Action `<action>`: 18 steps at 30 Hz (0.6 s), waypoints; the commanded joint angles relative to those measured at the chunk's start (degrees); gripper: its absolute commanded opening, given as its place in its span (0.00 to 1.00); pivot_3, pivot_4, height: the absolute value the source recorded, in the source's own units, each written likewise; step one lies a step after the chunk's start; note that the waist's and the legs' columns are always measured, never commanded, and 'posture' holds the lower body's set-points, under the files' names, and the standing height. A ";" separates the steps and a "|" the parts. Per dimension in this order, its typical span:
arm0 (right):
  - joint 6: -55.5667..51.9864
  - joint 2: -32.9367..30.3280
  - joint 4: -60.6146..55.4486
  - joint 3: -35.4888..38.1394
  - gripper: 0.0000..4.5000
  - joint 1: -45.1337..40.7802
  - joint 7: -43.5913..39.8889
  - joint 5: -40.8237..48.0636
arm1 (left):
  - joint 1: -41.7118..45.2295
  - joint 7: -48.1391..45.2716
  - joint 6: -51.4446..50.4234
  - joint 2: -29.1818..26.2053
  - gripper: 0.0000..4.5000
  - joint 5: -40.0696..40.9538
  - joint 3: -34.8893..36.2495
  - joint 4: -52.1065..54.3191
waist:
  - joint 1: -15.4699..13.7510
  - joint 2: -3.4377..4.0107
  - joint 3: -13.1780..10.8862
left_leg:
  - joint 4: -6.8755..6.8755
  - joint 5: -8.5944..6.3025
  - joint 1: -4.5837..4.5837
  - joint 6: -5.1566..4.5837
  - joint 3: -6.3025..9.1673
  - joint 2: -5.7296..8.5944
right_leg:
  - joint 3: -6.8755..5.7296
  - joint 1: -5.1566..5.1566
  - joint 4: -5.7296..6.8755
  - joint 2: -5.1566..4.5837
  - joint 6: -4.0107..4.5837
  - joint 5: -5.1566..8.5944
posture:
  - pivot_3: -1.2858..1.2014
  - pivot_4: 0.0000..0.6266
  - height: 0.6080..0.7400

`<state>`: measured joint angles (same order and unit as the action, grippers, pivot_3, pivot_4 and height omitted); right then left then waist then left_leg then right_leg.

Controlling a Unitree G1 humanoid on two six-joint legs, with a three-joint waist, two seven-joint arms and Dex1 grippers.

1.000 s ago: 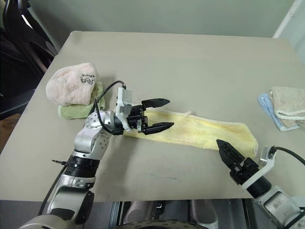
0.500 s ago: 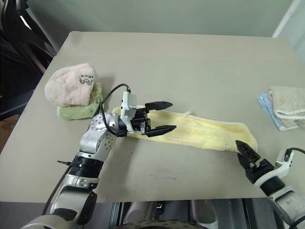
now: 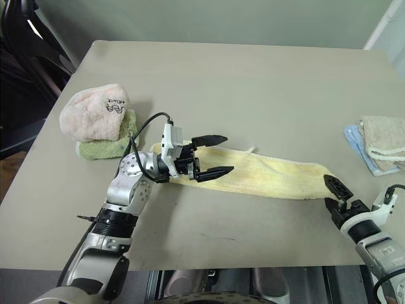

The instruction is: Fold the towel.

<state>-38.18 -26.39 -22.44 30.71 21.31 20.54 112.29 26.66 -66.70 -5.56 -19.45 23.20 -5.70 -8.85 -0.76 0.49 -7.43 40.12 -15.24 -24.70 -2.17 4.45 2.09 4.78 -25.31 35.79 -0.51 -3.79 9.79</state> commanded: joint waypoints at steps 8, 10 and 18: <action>-4.96 0.38 -1.13 4.51 1.00 4.71 -3.13 0.71 | -0.34 0.21 3.11 -0.41 1.00 -0.80 0.90 -1.16 | -0.16 0.00 0.01 | 0.00 -0.17 0.00 0.03 0.00 0.00 | -0.01 0.00 0.00 0.01 0.16 0.06 | 0.52 0.24 0.95; -5.06 1.03 -0.82 4.10 1.00 4.82 -2.68 0.71 | -0.48 0.33 3.18 -0.36 1.00 -0.87 0.83 -1.00 | -0.16 0.00 0.01 | 0.00 -0.20 0.02 0.02 0.00 0.00 | -0.01 0.01 0.00 0.01 0.20 0.09 | 0.52 0.24 0.95; -1.03 3.82 -0.67 1.93 1.00 1.58 0.01 0.71 | 0.20 0.94 3.21 -0.11 1.00 -0.93 0.81 -1.11 | 0.24 -0.02 0.02 | 0.00 -0.31 0.27 0.03 0.00 0.00 | -0.01 0.18 0.00 0.03 0.16 0.18 | 0.52 0.24 0.95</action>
<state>-40.31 -22.72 -22.76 33.00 23.18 19.58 112.46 26.07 -65.89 -3.25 -19.48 22.10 -5.46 -10.59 -0.52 0.47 -7.41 40.12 -15.55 -24.39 -2.15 4.44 2.08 4.78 -25.10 35.78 -0.48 -3.65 9.99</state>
